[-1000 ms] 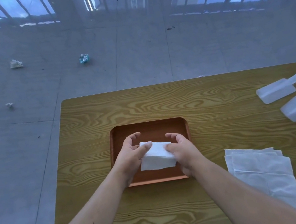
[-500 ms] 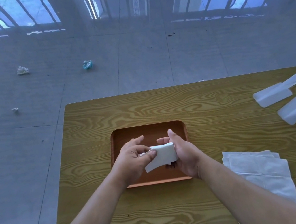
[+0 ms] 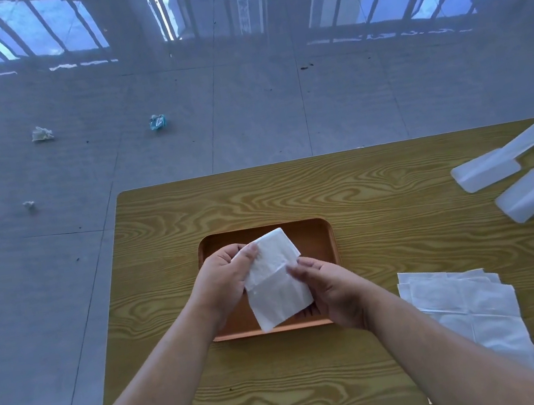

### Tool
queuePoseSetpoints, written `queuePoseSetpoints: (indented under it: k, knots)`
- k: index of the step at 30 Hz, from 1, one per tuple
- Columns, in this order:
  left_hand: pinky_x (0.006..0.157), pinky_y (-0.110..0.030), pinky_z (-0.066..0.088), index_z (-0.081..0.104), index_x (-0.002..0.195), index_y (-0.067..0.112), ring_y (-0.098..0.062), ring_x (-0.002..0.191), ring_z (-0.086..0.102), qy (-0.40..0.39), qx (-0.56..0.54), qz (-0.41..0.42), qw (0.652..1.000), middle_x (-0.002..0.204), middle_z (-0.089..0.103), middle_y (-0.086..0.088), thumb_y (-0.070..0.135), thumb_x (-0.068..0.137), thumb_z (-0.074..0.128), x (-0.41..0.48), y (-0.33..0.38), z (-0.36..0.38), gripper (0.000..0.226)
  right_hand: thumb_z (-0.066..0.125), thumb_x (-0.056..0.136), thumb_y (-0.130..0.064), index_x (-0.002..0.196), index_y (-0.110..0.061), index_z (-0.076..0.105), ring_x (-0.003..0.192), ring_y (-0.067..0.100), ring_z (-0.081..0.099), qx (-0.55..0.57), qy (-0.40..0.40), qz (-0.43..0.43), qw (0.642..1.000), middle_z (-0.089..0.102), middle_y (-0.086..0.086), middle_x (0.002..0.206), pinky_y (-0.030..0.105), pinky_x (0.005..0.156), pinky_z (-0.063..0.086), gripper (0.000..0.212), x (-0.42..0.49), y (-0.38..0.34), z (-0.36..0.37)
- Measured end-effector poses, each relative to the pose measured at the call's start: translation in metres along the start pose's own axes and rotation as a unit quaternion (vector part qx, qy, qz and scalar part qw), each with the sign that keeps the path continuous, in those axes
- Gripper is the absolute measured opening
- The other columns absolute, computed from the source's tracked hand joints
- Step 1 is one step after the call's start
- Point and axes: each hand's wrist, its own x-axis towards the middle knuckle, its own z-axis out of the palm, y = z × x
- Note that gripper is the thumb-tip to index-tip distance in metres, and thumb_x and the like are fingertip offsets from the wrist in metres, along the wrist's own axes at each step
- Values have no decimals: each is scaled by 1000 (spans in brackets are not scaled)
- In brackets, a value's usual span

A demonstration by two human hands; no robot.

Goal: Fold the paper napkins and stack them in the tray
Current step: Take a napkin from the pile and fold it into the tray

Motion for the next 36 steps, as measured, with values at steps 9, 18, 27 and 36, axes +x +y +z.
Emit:
queuePoseSetpoints:
  k: [9, 18, 27, 36]
  knots:
    - [72, -38, 59, 71, 119, 17, -26, 83, 74, -46, 39, -35, 998, 102, 80, -17, 9, 101, 66, -8, -22, -9, 20, 59, 98, -15, 116, -12, 73, 83, 19, 76, 11, 107, -36, 994, 79, 9, 101, 29, 61, 59, 23, -2, -3, 8]
    - [70, -37, 57, 66, 129, 33, -23, 87, 71, -102, -14, -82, 991, 110, 76, -10, 59, 81, 74, -15, -17, -14, 55, 56, 103, -3, 118, -13, 75, 85, 23, 73, 25, 121, -33, 992, 79, 9, 101, 36, 67, 54, 27, -3, -7, 16]
    - [75, -42, 59, 68, 133, 28, -28, 91, 72, -199, -93, -157, 963, 115, 75, -16, 98, 68, 52, -10, -30, -21, 97, 49, 96, 9, 70, -22, 77, 66, 15, 67, -13, 150, -74, 986, 76, 4, 79, 29, 53, 52, 49, -1, -2, 10]
    - [81, -32, 57, 77, 113, 22, -19, 92, 71, -94, -33, -54, 994, 101, 78, -4, 37, 83, 84, -7, -25, -8, 34, 56, 99, -5, 114, -9, 72, 68, 24, 69, 57, 112, -38, 991, 77, 11, 92, 35, 62, 57, 23, -3, -2, 7]
